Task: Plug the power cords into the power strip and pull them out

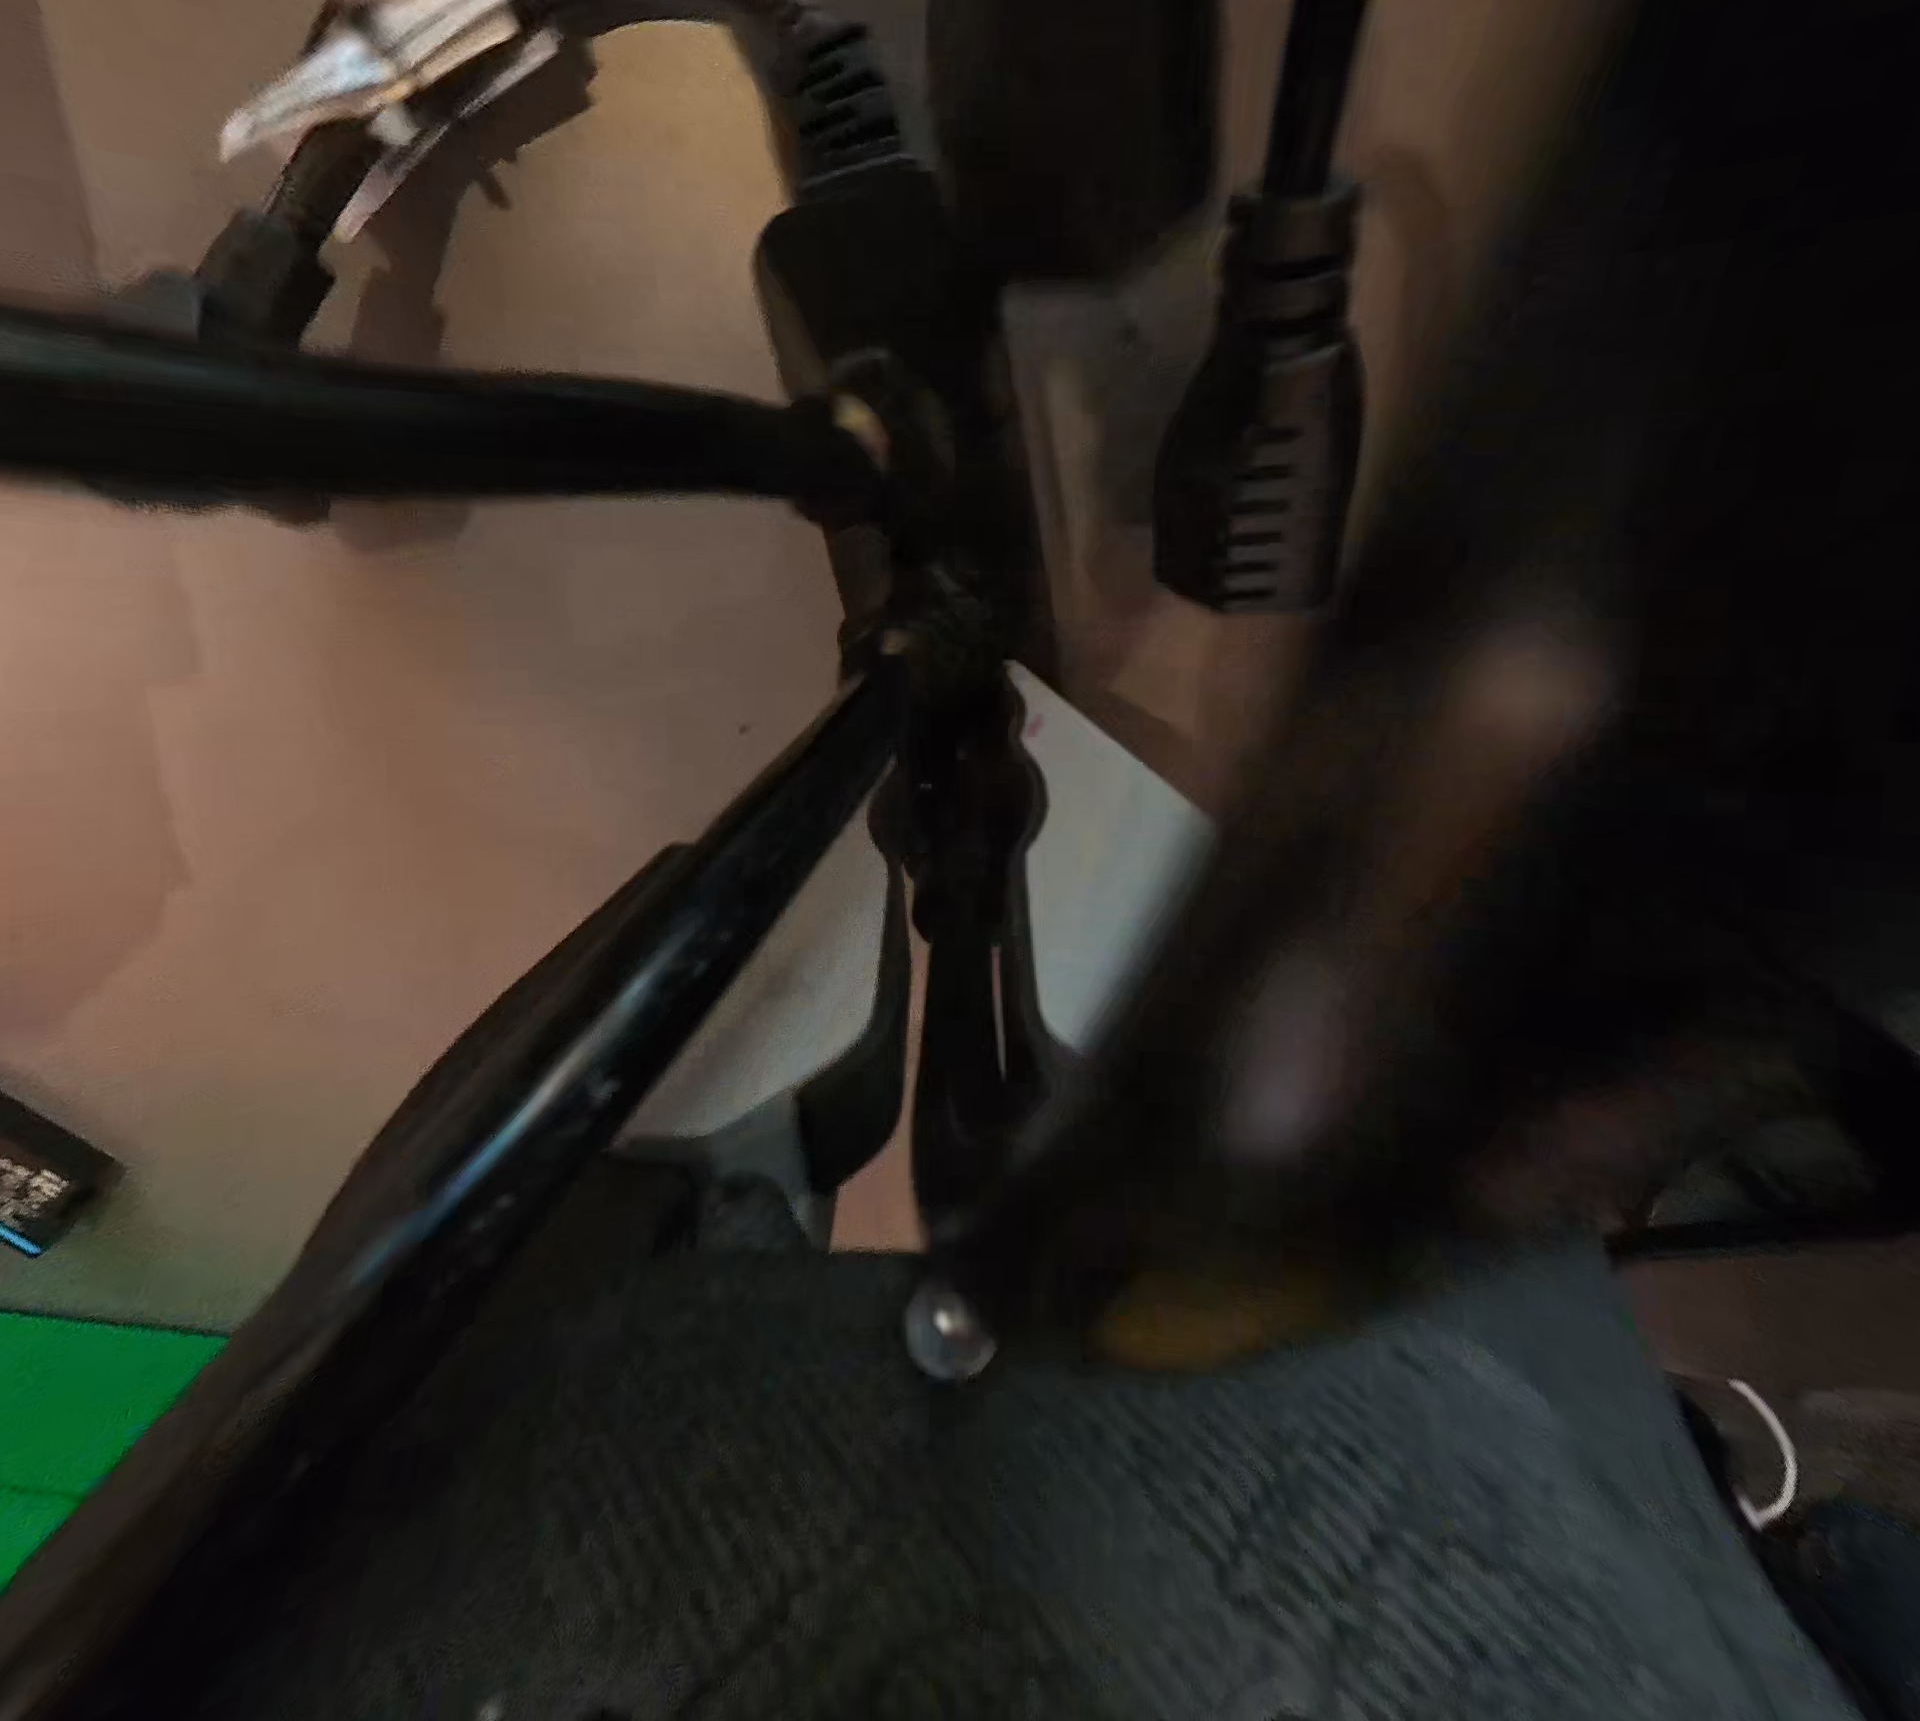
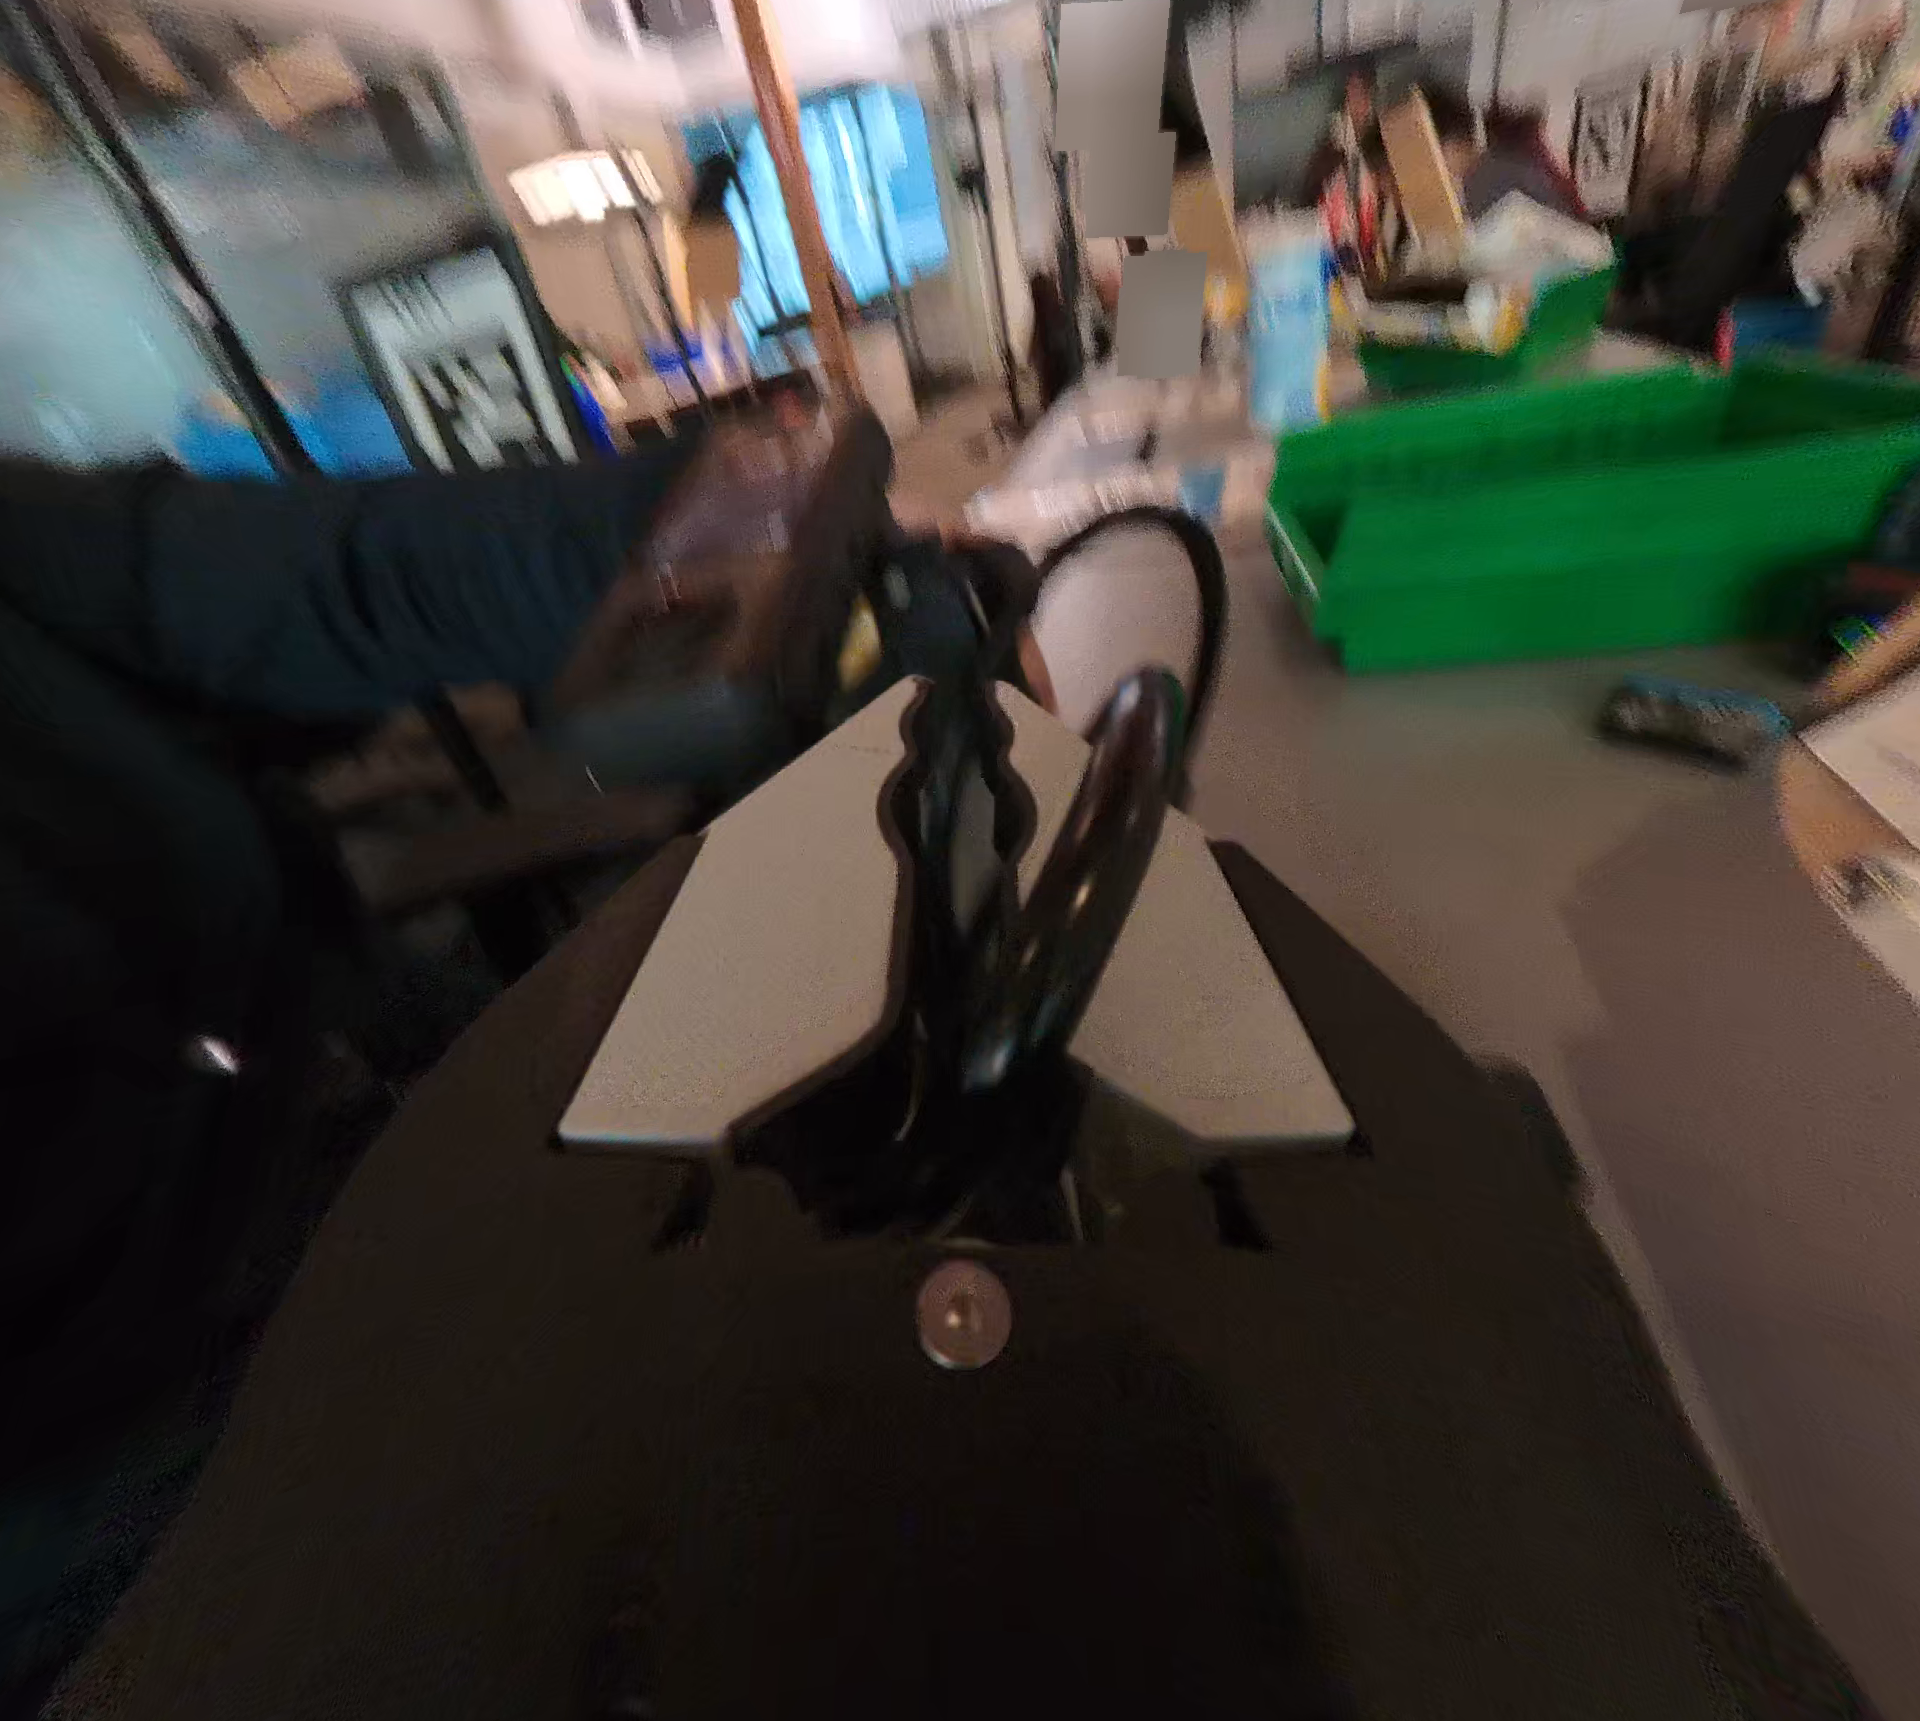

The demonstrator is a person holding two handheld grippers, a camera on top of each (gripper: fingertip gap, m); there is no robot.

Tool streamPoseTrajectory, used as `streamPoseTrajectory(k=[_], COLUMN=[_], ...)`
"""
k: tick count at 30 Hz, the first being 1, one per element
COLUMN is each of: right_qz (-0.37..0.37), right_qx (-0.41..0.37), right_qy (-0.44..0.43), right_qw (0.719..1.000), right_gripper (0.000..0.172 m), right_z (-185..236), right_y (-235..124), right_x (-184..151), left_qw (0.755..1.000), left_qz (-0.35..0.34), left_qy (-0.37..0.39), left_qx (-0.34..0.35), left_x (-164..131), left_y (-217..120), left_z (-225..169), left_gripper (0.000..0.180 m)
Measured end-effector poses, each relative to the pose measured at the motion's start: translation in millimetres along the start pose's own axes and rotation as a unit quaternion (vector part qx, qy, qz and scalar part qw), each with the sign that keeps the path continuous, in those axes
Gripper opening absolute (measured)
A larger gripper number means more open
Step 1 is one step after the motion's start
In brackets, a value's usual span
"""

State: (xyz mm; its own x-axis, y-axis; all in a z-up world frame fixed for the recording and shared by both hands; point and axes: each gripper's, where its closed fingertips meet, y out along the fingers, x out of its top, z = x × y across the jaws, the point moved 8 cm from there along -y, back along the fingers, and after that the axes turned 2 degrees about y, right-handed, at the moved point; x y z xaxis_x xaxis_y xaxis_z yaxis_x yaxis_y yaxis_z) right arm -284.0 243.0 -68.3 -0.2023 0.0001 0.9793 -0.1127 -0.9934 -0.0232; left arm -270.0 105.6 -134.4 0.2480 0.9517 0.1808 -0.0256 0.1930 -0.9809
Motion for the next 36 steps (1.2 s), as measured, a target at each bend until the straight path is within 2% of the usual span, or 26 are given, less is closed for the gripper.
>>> streamPoseTrajectory(k=[1,4,8,13,17,19,22,28,32,36], right_qz=[0.046,0.124,0.145,0.129,0.188,0.169,0.159,0.176,0.168,0.155], right_qx=[-0.013,-0.047,-0.04,0.017,0.008,-0.016,-0.052,-0.105,-0.098,-0.074], right_qy=[-0.017,-0.039,-0.04,-0.013,-0.008,-0.024,-0.088,-0.197,-0.175,-0.112], right_qw=[0.999,0.99,0.988,0.991,0.982,0.985,0.982,0.959,0.965,0.979], right_gripper=[0.001,0.004,0.016,0.013,0.019,0.026,0.018,0.02,0.014,0.012], right_z=[-1.2,-3.6,-4.2,1.6,6.6,7.3,12.9,26.9,25.6,20.0], right_y=[-3.4,-9.6,1.8,8.4,13.3,17.0,20.5,27.5,32.9,33.0], right_x=[-9.3,-24.2,-33.6,-44.9,-65.7,-67.3,-65.9,-66.3,-70.0,-72.6], left_qw=[1.0,0.998,0.998,0.998,0.998,0.998,0.998,0.997,0.997,0.999], left_qz=[-0.009,-0.057,-0.057,-0.057,-0.059,-0.061,-0.063,-0.063,-0.06,-0.045], left_qy=[-0.006,0.009,-0.003,-0.015,-0.018,-0.02,-0.031,-0.037,-0.039,-0.024], left_qx=[0.0,-0.01,-0.009,-0.007,-0.006,-0.006,-0.005,-0.008,-0.009,-0.005], left_x=[-5.2,-16.6,-17.9,-18.1,-18.5,-18.6,-18.8,-18.7,-18.0,-17.2], left_y=[-0.4,-1.3,-1.8,-2.0,-2.2,-2.1,-2.2,-2.2,-2.4,-2.9], left_z=[1.6,0.7,-0.8,-2.0,-2.3,-2.3,-2.3,-1.7,-1.6,-1.2], left_gripper=[0.011,0.013,0.013,0.013,0.013,0.012,0.012,0.013,0.013,0.013])
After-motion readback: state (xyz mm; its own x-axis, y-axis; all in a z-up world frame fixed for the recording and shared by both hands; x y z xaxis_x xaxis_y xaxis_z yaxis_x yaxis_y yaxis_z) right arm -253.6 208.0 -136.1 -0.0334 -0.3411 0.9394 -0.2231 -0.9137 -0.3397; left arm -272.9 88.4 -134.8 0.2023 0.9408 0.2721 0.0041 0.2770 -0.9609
